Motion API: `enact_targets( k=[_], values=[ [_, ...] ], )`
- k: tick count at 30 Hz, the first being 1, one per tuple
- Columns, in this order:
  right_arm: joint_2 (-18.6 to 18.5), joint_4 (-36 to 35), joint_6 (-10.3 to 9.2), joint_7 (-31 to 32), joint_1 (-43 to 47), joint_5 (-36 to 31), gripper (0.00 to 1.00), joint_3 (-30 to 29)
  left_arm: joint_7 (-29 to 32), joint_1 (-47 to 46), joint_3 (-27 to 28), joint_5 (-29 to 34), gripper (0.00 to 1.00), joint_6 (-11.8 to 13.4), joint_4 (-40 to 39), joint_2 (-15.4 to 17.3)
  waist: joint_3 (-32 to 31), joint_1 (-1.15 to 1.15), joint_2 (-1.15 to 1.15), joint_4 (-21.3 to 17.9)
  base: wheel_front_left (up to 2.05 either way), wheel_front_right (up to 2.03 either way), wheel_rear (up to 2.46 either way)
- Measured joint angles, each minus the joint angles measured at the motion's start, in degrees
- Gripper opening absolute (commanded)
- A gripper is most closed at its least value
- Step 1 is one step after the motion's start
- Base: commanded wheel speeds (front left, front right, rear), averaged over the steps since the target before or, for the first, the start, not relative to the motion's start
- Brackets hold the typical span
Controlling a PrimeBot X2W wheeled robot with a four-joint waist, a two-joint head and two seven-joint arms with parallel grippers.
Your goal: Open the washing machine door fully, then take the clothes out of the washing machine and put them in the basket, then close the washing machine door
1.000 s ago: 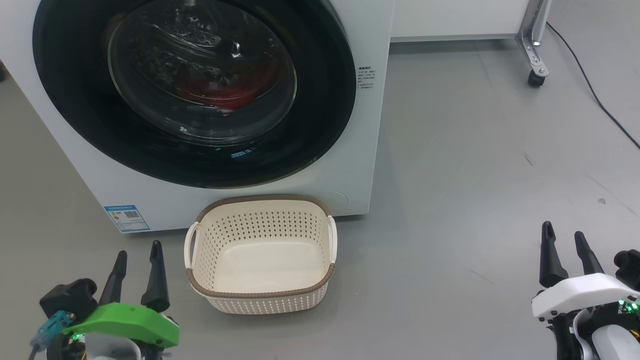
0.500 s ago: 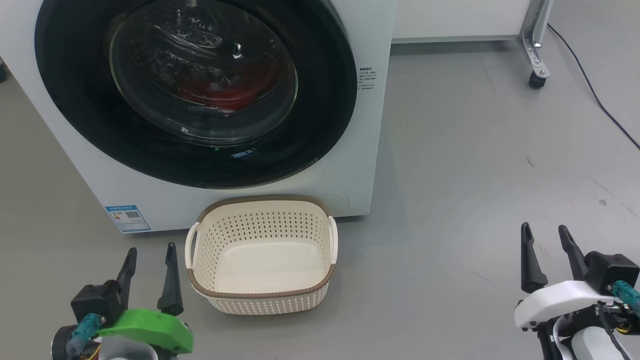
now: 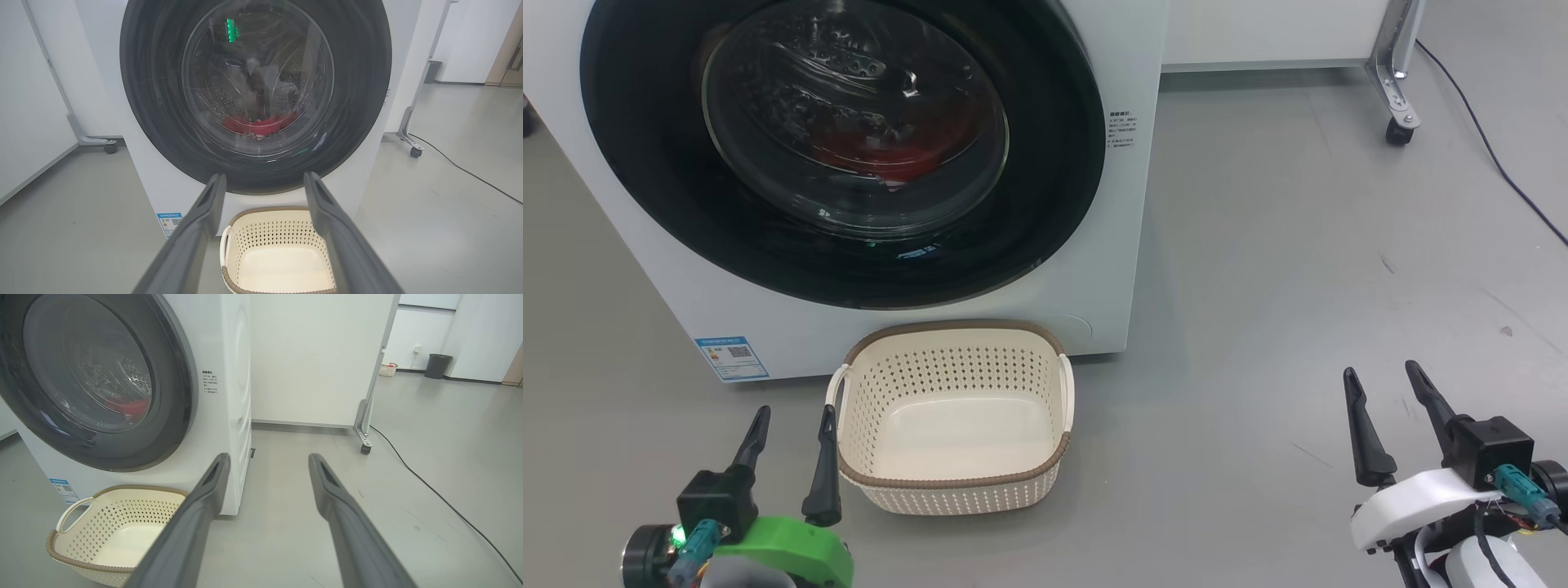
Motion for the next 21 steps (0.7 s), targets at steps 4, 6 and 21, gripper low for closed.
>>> enact_targets(
  k=[4, 6, 21],
  values=[
    [0.1, 0.0, 0.00, 0.0, 0.0, 0.0, 1.00, -0.3, -0.1, 0.0, 0.2, 0.0, 1.00, 0.0, 0.8, -0.2, 0.0, 0.00, 0.00, 0.0, 0.00, 0.00, 0.00],
    [0.3, 0.0, 0.00, 0.0, 0.0, 0.0, 1.00, -0.6, -0.1, 0.0, 0.4, 0.0, 1.00, 0.0, 1.2, -0.3, 0.0, 0.00, 0.00, 0.0, 0.00, 0.00, 0.00],
    [0.8, 0.0, 0.07, 0.0, 0.0, 0.0, 1.00, -1.8, -0.1, 0.0, 1.5, 0.0, 1.00, 0.0, 2.1, -1.0, -0.2, 0.00, 0.00, 0.0, 0.00, 0.00, 0.00]
  ],
)
